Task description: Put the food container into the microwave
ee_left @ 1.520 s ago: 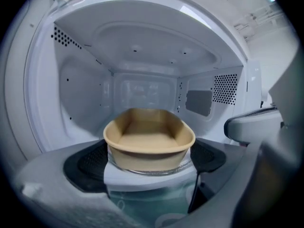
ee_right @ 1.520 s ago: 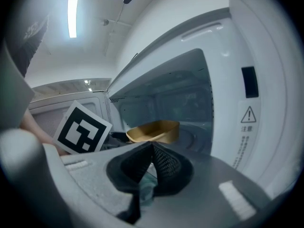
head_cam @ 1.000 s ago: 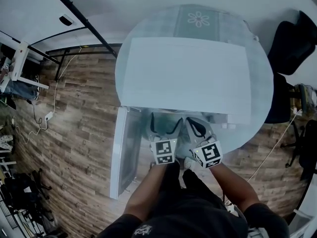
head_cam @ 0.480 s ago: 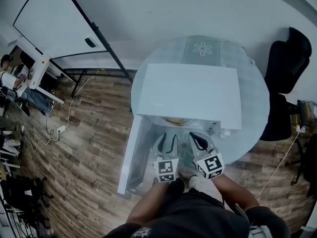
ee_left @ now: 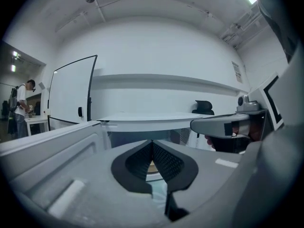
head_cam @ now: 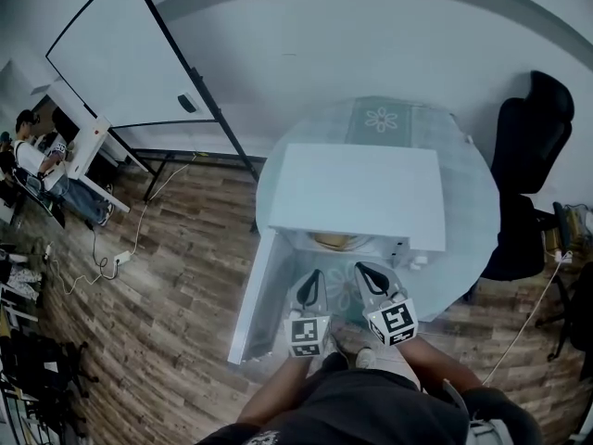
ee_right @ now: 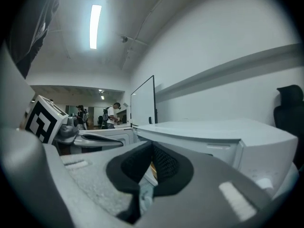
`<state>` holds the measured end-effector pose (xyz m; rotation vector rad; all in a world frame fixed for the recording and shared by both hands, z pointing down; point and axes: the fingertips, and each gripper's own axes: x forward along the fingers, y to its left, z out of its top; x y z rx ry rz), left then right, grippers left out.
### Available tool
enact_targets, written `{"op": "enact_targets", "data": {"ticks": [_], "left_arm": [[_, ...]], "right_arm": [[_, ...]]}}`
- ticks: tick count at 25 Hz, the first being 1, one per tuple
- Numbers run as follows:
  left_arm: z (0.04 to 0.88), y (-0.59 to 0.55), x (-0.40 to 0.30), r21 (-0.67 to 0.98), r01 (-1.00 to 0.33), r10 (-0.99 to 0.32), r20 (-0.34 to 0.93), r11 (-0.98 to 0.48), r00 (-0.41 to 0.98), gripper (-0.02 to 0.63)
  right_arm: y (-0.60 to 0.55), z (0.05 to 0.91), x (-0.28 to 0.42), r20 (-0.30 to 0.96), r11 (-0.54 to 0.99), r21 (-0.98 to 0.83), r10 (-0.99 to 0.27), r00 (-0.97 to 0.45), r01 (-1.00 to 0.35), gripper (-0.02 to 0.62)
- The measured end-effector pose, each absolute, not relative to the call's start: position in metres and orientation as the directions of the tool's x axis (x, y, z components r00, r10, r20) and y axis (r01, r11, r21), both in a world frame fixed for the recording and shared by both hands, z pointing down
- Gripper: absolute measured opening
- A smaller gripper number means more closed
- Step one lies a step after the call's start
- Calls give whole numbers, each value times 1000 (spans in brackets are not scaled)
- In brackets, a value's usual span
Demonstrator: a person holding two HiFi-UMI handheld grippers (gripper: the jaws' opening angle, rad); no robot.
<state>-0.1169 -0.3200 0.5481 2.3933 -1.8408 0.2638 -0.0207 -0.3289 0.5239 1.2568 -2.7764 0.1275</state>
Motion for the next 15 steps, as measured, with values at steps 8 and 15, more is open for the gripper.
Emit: {"op": "enact_targets", "data": {"ticks": [8, 15], "left_arm": [[524, -316, -131, -29, -968, -959, 143, -250, 243, 6], [522, -317, -135, -24, -971, -962, 148, -237, 231, 6]], "right_arm": [[-329, 501, -30, 79, 663, -8, -746, -661, -748, 2], [-325, 484, -32, 57, 657, 12, -753, -656, -754, 2]]}}
